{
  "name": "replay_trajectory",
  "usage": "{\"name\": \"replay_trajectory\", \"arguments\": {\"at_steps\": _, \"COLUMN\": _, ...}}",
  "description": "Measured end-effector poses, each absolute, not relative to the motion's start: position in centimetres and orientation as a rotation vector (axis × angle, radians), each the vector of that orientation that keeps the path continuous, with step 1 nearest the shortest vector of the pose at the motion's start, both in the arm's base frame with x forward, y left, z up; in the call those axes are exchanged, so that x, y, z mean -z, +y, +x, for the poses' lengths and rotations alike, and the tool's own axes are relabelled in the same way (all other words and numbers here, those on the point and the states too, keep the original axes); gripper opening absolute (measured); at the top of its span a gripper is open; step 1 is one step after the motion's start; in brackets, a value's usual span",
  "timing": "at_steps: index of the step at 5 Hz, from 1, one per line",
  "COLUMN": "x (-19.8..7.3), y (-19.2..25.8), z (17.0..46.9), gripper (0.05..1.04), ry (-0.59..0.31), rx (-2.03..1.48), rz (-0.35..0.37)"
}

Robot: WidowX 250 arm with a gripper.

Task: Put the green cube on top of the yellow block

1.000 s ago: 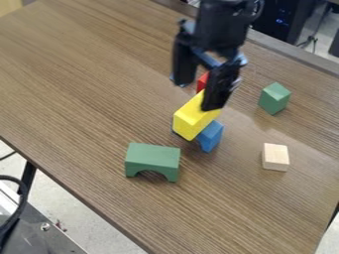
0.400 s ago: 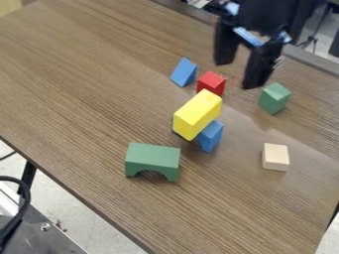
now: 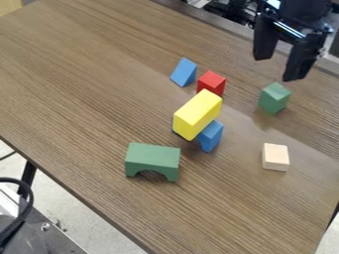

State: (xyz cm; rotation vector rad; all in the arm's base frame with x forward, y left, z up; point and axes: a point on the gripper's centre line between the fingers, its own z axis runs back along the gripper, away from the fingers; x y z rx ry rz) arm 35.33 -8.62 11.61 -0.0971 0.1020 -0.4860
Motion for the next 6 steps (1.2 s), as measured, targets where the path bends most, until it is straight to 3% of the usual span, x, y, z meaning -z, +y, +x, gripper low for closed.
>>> {"name": "replay_trajectory", "arguments": {"at_steps": 2, "x": -9.7, "y": -9.4, "z": 37.6, "gripper": 1.000, "ry": 0.166, "rx": 0.391, "rz": -0.121}}
{"name": "replay_trajectory", "arguments": {"at_steps": 3, "x": -9.2, "y": -9.5, "z": 38.4, "gripper": 1.000, "ry": 0.156, "rx": 0.321, "rz": -0.146}}
{"name": "replay_trajectory", "arguments": {"at_steps": 6, "x": -5.6, "y": -9.0, "z": 40.0, "gripper": 0.998, "ry": 0.181, "rx": 0.205, "rz": -0.078}}
